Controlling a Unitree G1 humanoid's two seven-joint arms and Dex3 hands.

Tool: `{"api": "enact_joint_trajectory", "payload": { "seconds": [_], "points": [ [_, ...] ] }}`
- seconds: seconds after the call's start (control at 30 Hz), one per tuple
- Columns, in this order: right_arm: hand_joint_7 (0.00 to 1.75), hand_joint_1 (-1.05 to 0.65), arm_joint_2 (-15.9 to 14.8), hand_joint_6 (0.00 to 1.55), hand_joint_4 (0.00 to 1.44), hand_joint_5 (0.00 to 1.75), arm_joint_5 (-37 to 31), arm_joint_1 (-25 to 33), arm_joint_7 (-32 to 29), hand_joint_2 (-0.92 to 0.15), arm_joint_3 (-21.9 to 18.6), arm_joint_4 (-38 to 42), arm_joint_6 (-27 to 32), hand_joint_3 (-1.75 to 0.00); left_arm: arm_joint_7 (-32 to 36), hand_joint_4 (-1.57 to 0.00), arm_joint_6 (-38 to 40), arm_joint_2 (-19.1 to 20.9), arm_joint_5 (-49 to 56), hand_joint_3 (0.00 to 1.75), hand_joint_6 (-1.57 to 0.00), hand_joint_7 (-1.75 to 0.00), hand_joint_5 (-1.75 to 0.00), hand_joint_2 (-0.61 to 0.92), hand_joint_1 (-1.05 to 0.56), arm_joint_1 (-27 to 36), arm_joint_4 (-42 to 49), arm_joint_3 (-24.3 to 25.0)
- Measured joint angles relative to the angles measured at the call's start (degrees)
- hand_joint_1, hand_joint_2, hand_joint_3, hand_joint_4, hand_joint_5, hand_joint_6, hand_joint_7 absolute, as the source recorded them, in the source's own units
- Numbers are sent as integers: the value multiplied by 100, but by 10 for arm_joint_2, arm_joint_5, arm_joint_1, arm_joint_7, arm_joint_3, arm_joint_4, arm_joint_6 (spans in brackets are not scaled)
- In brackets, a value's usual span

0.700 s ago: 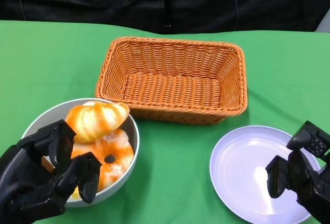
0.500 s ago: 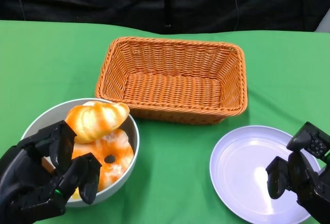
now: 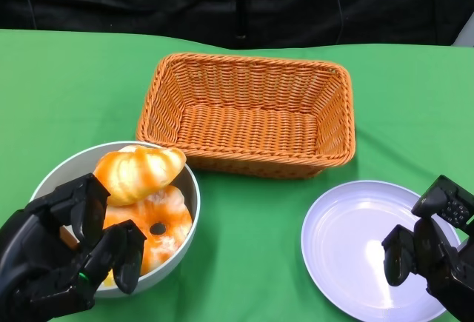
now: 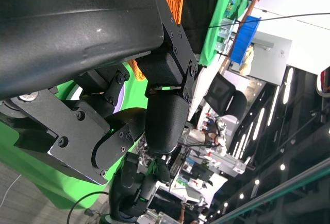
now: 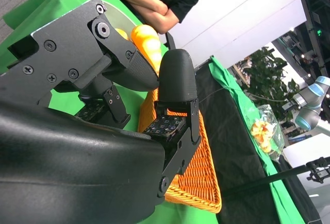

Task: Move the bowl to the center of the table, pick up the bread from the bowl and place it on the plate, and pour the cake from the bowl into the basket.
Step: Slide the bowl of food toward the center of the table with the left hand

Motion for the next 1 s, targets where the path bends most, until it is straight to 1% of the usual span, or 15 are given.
{"api": "enact_joint_trajectory", "payload": {
  "seconds": [0.1, 0.17, 0.2, 0.27, 0.3, 0.33, 0.4, 0.43, 0.47, 0.53, 0.6, 0.67, 0.77, 0.87, 1.0],
  "points": [
    [157, -10, 2, 79, 85, 175, -2, 0, 0, -54, 0, 1, 0, -128, 14, -93, -12, -6, 29, 120, -100, -139, -172, 51, -6, 1, -3, 0],
    [157, -10, 5, 79, 85, 175, -2, -1, 0, -54, 1, 4, -1, -128, 49, -90, -21, -10, 69, 136, -95, -136, -171, 46, 1, 7, -16, 0],
    [157, -10, 7, 80, 85, 175, -3, -1, 0, -54, 1, 6, -2, -128, 61, -87, -28, -12, 87, 137, -91, -133, -165, 43, -2, 10, -21, 0],
    [157, -10, 8, 80, 85, 175, -6, -2, 0, -54, 1, 10, -3, -128, 75, -85, -51, -19, 115, 130, -88, -125, -156, 40, -9, 12, -25, 1],
    [157, -10, 9, 80, 85, 175, -8, -3, 0, -54, 2, 12, -4, -128, 81, -82, -65, -23, 131, 122, -87, -112, -144, 39, -17, 13, -26, 2],
    [157, -10, 10, 80, 86, 175, -10, -3, 0, -54, 2, 13, -4, -128, 87, -77, -81, -28, 149, 105, -87, -91, -125, 43, -24, 16, -28, 2],
    [157, -10, 13, 80, 86, 175, -11, -4, 1, -54, 3, 15, -7, -128, 92, -75, -116, -39, 180, 80, -90, -67, -106, 53, -31, 23, -28, 2],
    [157, -11, 14, 79, 85, 175, -11, -4, 2, -55, 3, 16, -9, -128, 92, -67, -134, -42, 198, 59, -86, -47, -90, 66, -41, 26, -28, 1],
    [157, -11, 15, 79, 85, 175, -11, -4, 3, -55, 3, 16, -9, -128, 92, -64, -153, -43, 217, 44, -86, -35, -82, 75, -45, 28, -28, 0],
    [157, -11, 15, 80, 85, 175, -11, -4, 5, -55, 3, 17, -9, -127, 92, -53, -191, -43, 256, 27, -80, -18, -69, 88, -56, 35, -29, 0],
    [157, -11, 15, 80, 85, 175, -11, -4, 5, -55, 3, 17, -9, -127, 95, -49, -217, -43, 284, 24, -77, -13, -65, 91, -60, 40, -29, 0],
    [157, -10, 16, 80, 86, 175, -11, -5, 5, -55, 3, 17, -9, -126, 97, -36, -238, -43, 307, 34, -66, -5, -55, 92, -70, 44, -27, 4],
    [157, -10, 16, 80, 86, 175, -12, -5, 5, -56, 4, 17, -10, -126, 110, -29, -268, -43, 334, 41, -59, -1, -44, 92, -81, 45, -17, 23],
    [157, -9, 16, 80, 87, 175, -18, -5, 5, -56, 6, 18, -10, -126, 133, -23, -278, -44, 359, 45, -53, 0, -37, 92, -83, 42, -4, 33],
    [157, -9, 18, 81, 87, 175, -20, -6, 5, -56, 6, 18, -10, -126, 158, -22, -284, -44, 383, 47, -51, 0, -34, 92, -84, 32, 5, 40]
  ]
}}
